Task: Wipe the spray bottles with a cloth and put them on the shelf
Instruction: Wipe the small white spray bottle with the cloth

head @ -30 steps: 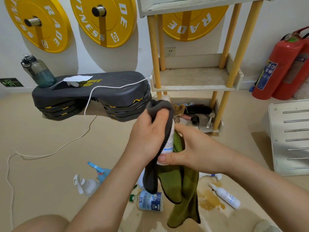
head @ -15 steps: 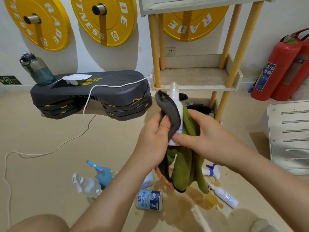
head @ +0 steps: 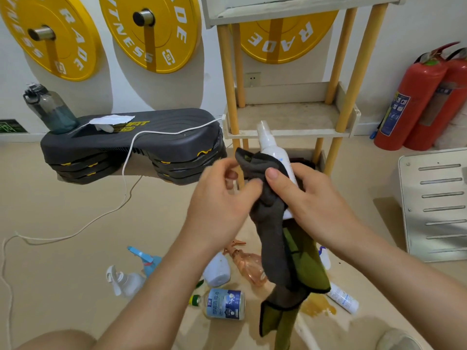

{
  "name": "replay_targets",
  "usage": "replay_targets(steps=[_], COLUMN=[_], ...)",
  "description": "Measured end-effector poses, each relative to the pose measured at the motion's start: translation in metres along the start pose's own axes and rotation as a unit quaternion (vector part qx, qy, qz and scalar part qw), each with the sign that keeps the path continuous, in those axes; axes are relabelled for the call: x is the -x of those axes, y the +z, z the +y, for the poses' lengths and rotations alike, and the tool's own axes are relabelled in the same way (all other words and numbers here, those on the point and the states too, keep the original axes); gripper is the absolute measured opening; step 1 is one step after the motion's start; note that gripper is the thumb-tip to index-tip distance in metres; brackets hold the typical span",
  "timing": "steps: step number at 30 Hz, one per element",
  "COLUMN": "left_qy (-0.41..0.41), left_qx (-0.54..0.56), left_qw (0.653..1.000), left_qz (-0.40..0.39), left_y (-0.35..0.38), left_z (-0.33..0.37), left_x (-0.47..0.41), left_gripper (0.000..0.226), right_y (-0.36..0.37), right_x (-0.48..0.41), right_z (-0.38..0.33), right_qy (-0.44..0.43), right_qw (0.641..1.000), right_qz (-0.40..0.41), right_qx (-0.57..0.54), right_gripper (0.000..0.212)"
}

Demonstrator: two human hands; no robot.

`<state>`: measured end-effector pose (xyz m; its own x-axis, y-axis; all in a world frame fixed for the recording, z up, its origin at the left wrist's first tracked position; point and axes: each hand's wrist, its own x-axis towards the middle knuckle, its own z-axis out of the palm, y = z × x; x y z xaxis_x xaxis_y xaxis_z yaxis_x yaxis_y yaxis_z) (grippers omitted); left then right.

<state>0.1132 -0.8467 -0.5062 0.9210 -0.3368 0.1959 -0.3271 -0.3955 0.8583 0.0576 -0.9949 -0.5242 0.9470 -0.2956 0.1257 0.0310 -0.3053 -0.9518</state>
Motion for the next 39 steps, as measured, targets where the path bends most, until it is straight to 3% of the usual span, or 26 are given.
replay_targets(steps=[2,6,11,16,20,22,24,25,27,29,31,34,36,39], left_qy=[-0.019,-0.008,0.035,0.024,0.043,0.045,0.007,-0.025,-0.072,-0.069,-0.046,-0.055,-0.077,-0.133], left_qx=[0.128,0.201,0.075,0.064,0.018,-0.014,0.109,0.232,0.457,0.521,0.509,0.47,0.381,0.286], left_qw=[0.992,0.979,0.995,0.997,0.999,0.998,0.991,0.968,0.885,0.85,0.859,0.881,0.92,0.948], left_qz=[0.002,-0.025,-0.06,0.019,-0.001,0.035,0.081,0.089,0.05,-0.012,-0.041,0.012,0.046,-0.047], left_y=[-0.007,-0.021,-0.03,-0.013,-0.002,-0.007,-0.016,-0.02,-0.025,-0.019,-0.008,0.004,0.007,0.007], left_z=[0.003,0.008,0.002,-0.002,-0.004,-0.003,0.003,0.006,0.012,0.016,0.017,0.008,0.0,0.0], left_x=[-0.002,-0.005,-0.009,-0.003,-0.002,-0.006,-0.01,-0.012,-0.012,-0.007,-0.001,0.0,-0.001,0.001], left_gripper=[0.04,0.044,0.005,0.011,0.023,0.027,0.032,0.033,0.029,0.018,0.008,0.04,0.051,0.061], right_y=[0.0,0.003,0.003,0.0,-0.001,-0.003,-0.004,-0.005,-0.002,0.004,0.009,0.017,0.021,0.021], right_x=[0.003,0.007,0.007,0.004,0.003,0.003,0.003,0.003,0.005,0.008,0.011,0.014,0.016,0.017], right_z=[-0.005,-0.014,-0.014,-0.012,-0.011,-0.009,-0.007,-0.005,-0.003,-0.003,-0.002,0.0,-0.001,-0.007], right_qy=[-0.028,-0.073,-0.071,-0.003,0.008,0.03,0.036,0.032,0.017,-0.002,-0.015,-0.033,-0.051,-0.087], right_qw=[1.0,0.996,0.996,0.995,0.994,0.993,0.996,0.997,0.995,0.994,0.997,0.998,0.998,0.992], right_qz=[-0.009,-0.017,-0.026,-0.041,-0.068,-0.079,-0.072,-0.065,-0.057,-0.052,-0.045,-0.037,-0.034,-0.031], right_qx=[0.008,0.044,0.046,-0.093,-0.084,-0.083,-0.038,0.008,0.081,0.093,0.062,0.031,0.023,0.085], right_gripper=[0.053,0.042,0.048,0.057,0.065,0.066,0.058,0.054,0.052,0.054,0.049,0.03,0.026,0.021])
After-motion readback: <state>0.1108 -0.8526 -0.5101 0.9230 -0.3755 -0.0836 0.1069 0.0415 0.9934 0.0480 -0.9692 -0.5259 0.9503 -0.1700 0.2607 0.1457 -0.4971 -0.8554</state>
